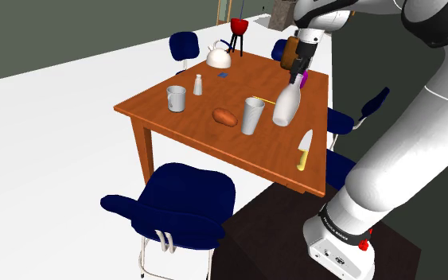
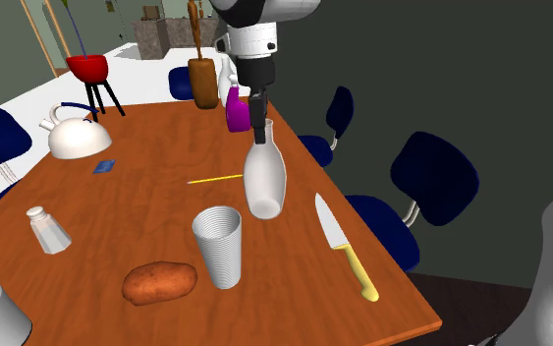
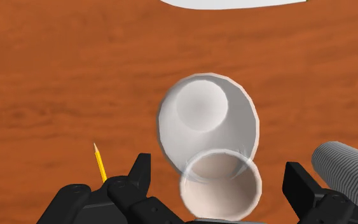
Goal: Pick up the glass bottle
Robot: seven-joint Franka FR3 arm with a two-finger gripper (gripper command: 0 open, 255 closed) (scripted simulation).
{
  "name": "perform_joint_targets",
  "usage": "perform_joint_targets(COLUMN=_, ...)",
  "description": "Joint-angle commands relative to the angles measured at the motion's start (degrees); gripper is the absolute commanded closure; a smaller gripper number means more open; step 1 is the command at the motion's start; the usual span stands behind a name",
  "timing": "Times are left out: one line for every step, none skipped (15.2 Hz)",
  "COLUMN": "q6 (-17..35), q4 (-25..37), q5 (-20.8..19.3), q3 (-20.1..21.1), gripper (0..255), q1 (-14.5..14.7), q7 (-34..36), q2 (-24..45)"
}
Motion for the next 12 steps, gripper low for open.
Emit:
perform_joint_targets(q6=0.6, q4=-0.3, q5=0.1, q3=-0.1, gripper=0, q1=-0.1, q7=-0.1, q2=0.2)
perform_joint_targets(q6=0.5, q4=-0.2, q5=0.1, q3=0.0, gripper=255, q1=-0.1, q7=-0.1, q2=0.3)
perform_joint_targets(q6=0.6, q4=-0.3, q5=0.1, q3=0.0, gripper=255, q1=0.0, q7=-0.1, q2=0.2)
perform_joint_targets(q6=0.6, q4=-0.3, q5=0.1, q3=0.0, gripper=255, q1=0.0, q7=-0.1, q2=0.2)
perform_joint_targets(q6=0.6, q4=-0.3, q5=0.1, q3=0.0, gripper=255, q1=0.0, q7=-0.1, q2=0.3)
perform_joint_targets(q6=0.6, q4=-0.3, q5=0.1, q3=0.0, gripper=255, q1=0.0, q7=-0.1, q2=0.3)
perform_joint_targets(q6=0.6, q4=-0.3, q5=0.1, q3=0.0, gripper=255, q1=0.0, q7=-0.1, q2=0.3)
perform_joint_targets(q6=0.5, q4=-0.3, q5=0.1, q3=0.0, gripper=255, q1=0.0, q7=-0.1, q2=0.3)
perform_joint_targets(q6=0.5, q4=-0.3, q5=0.1, q3=0.0, gripper=255, q1=0.0, q7=-0.1, q2=0.3)
perform_joint_targets(q6=0.5, q4=-0.3, q5=0.1, q3=0.0, gripper=255, q1=0.0, q7=-0.1, q2=0.3)
perform_joint_targets(q6=0.6, q4=-0.3, q5=0.1, q3=-0.1, gripper=255, q1=-0.1, q7=-0.1, q2=0.2)
perform_joint_targets(q6=-0.2, q4=0.3, q5=0.0, q3=0.0, gripper=255, q1=0.0, q7=-0.1, q2=0.1)
